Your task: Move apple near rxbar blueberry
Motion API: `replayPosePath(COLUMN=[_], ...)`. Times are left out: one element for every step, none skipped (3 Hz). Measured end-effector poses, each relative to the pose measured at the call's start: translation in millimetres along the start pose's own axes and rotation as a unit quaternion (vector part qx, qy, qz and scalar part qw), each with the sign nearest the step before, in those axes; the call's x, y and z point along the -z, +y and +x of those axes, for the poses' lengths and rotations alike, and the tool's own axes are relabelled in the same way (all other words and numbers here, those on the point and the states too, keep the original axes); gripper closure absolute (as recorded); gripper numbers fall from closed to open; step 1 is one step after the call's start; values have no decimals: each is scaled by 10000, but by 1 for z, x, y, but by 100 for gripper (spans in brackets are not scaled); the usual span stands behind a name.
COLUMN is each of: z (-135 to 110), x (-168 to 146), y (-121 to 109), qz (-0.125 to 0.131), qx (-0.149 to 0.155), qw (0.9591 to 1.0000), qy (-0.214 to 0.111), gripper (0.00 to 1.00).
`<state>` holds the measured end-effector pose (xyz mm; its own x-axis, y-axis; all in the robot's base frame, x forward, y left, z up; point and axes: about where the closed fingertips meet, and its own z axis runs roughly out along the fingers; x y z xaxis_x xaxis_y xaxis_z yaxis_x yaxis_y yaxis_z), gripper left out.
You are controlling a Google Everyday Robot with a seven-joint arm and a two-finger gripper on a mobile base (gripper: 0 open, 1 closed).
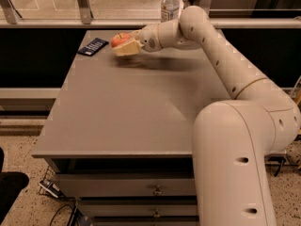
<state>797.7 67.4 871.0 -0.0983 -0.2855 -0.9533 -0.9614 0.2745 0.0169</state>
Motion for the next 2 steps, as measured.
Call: replayPosePath(z=[-1, 9], x=[-13, -26], y=[-5, -9], qz=[-38, -66], qx=[7, -48], qw=[10000, 9999], qy=[-77, -115], gripper=[100, 100])
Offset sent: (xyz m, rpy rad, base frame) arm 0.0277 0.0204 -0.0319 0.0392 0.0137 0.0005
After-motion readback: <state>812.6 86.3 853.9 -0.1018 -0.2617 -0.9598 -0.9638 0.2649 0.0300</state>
